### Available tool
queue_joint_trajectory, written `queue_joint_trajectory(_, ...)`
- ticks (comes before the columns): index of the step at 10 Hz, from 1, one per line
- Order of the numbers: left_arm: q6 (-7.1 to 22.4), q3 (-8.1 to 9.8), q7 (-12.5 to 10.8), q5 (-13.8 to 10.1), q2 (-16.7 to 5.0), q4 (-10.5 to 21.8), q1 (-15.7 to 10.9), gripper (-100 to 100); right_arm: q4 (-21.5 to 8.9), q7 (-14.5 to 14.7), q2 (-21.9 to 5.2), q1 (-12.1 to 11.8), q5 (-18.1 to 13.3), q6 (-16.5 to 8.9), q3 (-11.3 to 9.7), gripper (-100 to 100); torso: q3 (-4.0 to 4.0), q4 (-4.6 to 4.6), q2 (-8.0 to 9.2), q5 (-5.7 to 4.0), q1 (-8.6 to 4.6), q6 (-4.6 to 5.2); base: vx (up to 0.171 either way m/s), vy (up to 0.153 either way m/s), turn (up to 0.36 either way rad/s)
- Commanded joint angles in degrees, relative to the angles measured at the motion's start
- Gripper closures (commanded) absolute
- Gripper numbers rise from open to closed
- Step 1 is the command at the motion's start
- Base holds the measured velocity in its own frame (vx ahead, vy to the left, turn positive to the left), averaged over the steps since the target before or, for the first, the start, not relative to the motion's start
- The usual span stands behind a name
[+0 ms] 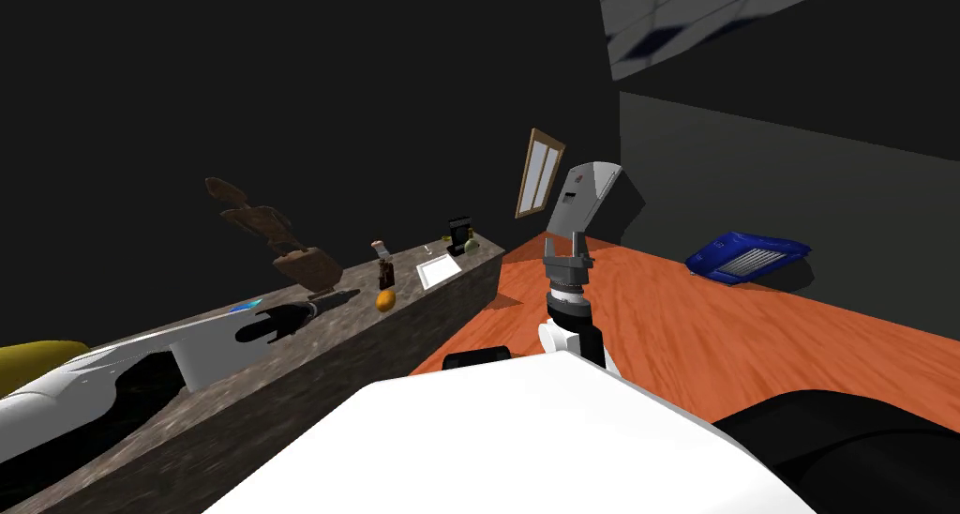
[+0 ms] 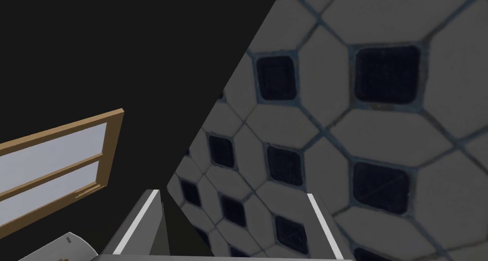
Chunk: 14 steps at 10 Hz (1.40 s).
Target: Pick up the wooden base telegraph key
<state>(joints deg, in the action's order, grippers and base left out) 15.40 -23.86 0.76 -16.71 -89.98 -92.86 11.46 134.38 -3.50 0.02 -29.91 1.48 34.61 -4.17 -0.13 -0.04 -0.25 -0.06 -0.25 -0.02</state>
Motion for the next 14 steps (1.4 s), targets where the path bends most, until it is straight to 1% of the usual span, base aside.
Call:
queue_joint_trajectory(1,0.3,-1.06,0.2,-0.5,-0.5,1.9,-0.9,-100,0.0,0.0,0.0,0.0,0.0,0.0,0.0,0,0.0,0.0,0.0,0.0,0.0,0.0,0.067,-0.054,-0.12)
queue_joint_trajectory(2,1.6,-1.47,-0.1,-1.2,-2.1,3.4,-1.0,-100,0.0,0.0,0.0,0.0,0.0,0.0,0.0,0,0.01,0.0,0.03,0.02,0.02,-0.03,0.084,-0.056,-0.16)
queue_joint_trajectory(3,1.6,-1.47,-0.1,-1.2,-2.1,3.4,-1.0,-100,0.0,0.0,0.0,0.0,0.0,0.0,0.0,0,-0.02,-0.01,-0.03,0.01,0.01,0.0,0.072,-0.047,-0.102)
queue_joint_trajectory(5,3.9,-2.18,-0.7,-2.5,-4.9,6.1,-0.8,-100,0.0,0.0,0.0,0.0,0.0,0.0,0.0,0,-0.03,-0.01,-0.04,0.01,0.02,0.0,0.107,-0.06,-0.22)
queue_joint_trajectory(6,3.9,-2.18,-0.7,-2.5,-4.9,6.1,-0.8,-100,0.0,0.0,0.0,0.0,0.0,0.0,0.0,0,-0.1,-0.04,-0.17,0.0,-0.01,0.01,0.114,-0.035,-0.09)
queue_joint_trajectory(7,5.7,-2.87,-1.3,-3.7,-6.7,8.2,-0.3,-100,0.0,0.0,0.0,0.0,0.0,0.0,0.0,0,-0.09,-0.04,-0.14,0.02,0.05,-0.05,0.209,-0.08,-0.285)
queue_joint_trajectory(8,5.7,-2.87,-1.3,-3.7,-6.7,8.2,-0.3,-100,0.0,0.0,0.0,0.0,0.0,0.0,0.0,0,-0.24,-0.1,-0.42,0.0,-0.07,0.03,0.19,-0.056,-0.156)
queue_joint_trajectory(9,6.4,-3.21,-1.6,-4.2,-7.2,9.0,0.2,-100,0.0,0.0,0.0,0.0,0.0,0.0,0.0,0,-0.26,-0.11,-0.42,0.0,-0.03,-0.03,0.136,-0.025,-0.143)
queue_joint_trajectory(10,7.5,-4.03,-2.2,-5.1,-7.3,10.2,1.6,-100,0.0,0.0,0.0,0.0,0.0,0.0,0.0,0,-0.18,-0.08,-0.29,0.03,0.07,-0.02,0.228,-0.046,-0.261)
queue_joint_trajectory(11,7.5,-4.03,-2.2,-5.1,-7.3,10.2,1.6,-100,0.0,0.0,0.0,0.0,0.0,0.0,0.0,0,-0.29,-0.12,-0.5,0.03,0.03,-0.01,0.198,-0.019,-0.137)
queue_joint_trajectory(12,8.1,-5.16,-2.7,-5.8,-6.0,10.6,3.3,-100,0.0,0.0,0.0,0.0,0.0,0.0,0.0,0,-0.28,-0.13,-0.46,0.02,0.08,-0.03,0.154,0.012,-0.166)
queue_joint_trajectory(13,8.2,-5.89,-2.9,-6.1,-4.9,10.6,4.3,-100,0.0,0.0,0.0,0.0,0.0,0.0,0.0,0,-0.22,-0.1,-0.34,0.09,0.2,-0.03,0.138,0.019,-0.109)
queue_joint_trajectory(14,8.2,-5.89,-2.9,-6.1,-4.9,10.6,4.3,-100,0.0,0.0,0.0,0.0,0.0,0.0,0.0,0,-0.16,-0.08,-0.24,0.09,0.24,-0.06,0.073,0.006,-0.017)
